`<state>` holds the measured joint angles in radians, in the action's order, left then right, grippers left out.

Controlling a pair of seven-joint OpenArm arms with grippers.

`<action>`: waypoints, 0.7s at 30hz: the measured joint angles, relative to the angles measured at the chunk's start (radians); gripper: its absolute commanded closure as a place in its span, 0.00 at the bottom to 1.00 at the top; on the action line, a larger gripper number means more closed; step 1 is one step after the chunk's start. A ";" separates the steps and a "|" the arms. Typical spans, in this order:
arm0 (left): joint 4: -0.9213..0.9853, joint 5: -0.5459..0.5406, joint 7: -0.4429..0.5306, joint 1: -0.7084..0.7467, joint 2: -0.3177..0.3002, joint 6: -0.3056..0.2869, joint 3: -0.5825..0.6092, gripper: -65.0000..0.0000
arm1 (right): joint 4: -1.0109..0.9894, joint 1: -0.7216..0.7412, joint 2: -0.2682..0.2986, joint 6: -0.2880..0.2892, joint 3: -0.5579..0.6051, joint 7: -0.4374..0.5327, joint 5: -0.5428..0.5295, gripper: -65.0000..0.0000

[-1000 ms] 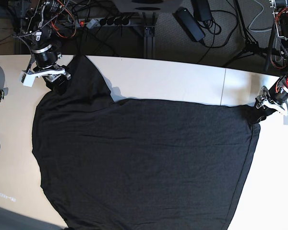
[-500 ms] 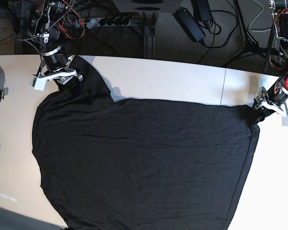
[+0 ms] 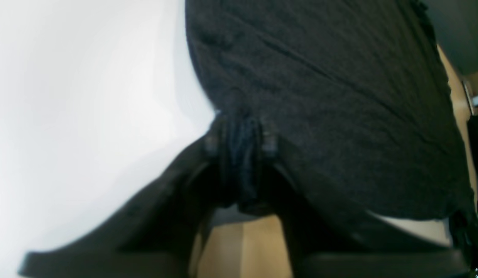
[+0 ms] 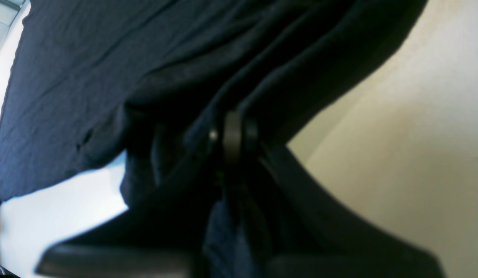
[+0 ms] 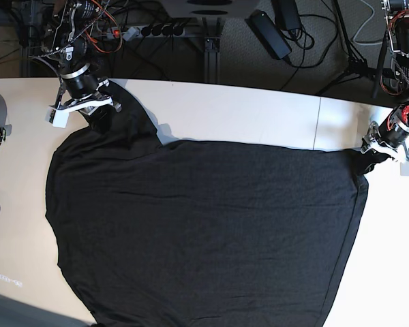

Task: Fold the T-shirt properly
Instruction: 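Grasp the black T-shirt's hem corners with both grippers, then lift the hem with both grippers and carry it over the shirt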

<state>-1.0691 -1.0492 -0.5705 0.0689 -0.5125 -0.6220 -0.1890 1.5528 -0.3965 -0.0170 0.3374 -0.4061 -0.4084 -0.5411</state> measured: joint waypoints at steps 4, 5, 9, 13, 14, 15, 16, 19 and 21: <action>0.002 -0.011 -0.001 0.000 0.000 0.000 0.001 1.00 | 0.000 0.000 0.000 0.000 0.000 0.000 0.000 1.00; 0.002 -0.008 0.003 0.000 0.000 0.000 0.001 1.00 | 0.000 0.000 0.000 0.000 0.000 0.000 0.000 1.00; 0.003 0.061 0.053 0.000 0.000 -0.047 0.003 1.00 | 0.000 0.000 0.000 0.000 0.000 0.000 0.000 1.00; 0.003 0.063 0.055 0.000 0.001 -0.048 0.003 1.00 | 0.000 0.000 0.000 0.000 0.000 0.000 -0.001 1.00; 0.003 0.063 0.055 0.000 0.000 -0.048 0.003 1.00 | 0.000 0.000 0.000 0.000 0.000 0.000 -0.004 1.00; 0.003 0.063 0.055 0.000 0.000 -0.048 0.003 1.00 | 0.000 0.000 0.000 0.000 0.000 0.000 -0.005 1.00; 0.003 0.060 0.055 0.000 0.001 -0.048 0.003 1.00 | 0.000 0.000 0.000 0.000 0.000 0.000 -0.004 1.00; 0.003 0.061 0.055 0.000 0.001 -0.048 0.003 1.00 | 0.000 0.000 0.000 0.000 0.000 0.000 -0.004 1.00; 0.003 0.061 0.055 0.000 0.001 -0.048 0.003 1.00 | 0.000 0.000 0.000 0.000 0.000 0.000 -0.005 1.00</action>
<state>-1.0664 -0.9882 -0.5156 0.0692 -0.5117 -0.6701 -0.1864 1.5528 -0.3962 -0.0170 0.3374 -0.4061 -0.4084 -0.5457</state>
